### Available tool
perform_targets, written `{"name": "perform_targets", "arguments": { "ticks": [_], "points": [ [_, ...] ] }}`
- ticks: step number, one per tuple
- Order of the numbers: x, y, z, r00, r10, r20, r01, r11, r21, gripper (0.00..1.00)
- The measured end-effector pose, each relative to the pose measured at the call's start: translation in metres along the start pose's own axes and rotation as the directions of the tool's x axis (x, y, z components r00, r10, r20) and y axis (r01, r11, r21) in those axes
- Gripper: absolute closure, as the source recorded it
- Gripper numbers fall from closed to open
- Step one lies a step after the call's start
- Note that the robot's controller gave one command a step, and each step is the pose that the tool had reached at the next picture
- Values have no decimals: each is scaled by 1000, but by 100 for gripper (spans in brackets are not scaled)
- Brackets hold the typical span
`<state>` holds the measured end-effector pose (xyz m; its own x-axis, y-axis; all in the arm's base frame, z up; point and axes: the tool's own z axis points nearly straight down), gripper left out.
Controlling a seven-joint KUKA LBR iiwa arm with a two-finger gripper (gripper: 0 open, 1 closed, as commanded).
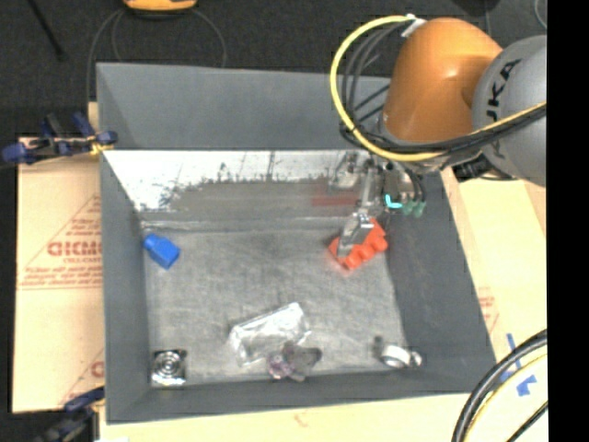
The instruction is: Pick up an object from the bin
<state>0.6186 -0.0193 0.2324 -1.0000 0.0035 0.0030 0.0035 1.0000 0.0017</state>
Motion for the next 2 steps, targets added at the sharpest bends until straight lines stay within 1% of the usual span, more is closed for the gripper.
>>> {"name": "perform_targets", "arguments": {
  "ticks": [1, 2],
  "points": [
    [79, -4, 82, 1000, -29, -7, 29, 1000, 3, 0],
    [138, 18, 119, 979, -202, 0, 202, 979, 3, 0]
  ]
}}
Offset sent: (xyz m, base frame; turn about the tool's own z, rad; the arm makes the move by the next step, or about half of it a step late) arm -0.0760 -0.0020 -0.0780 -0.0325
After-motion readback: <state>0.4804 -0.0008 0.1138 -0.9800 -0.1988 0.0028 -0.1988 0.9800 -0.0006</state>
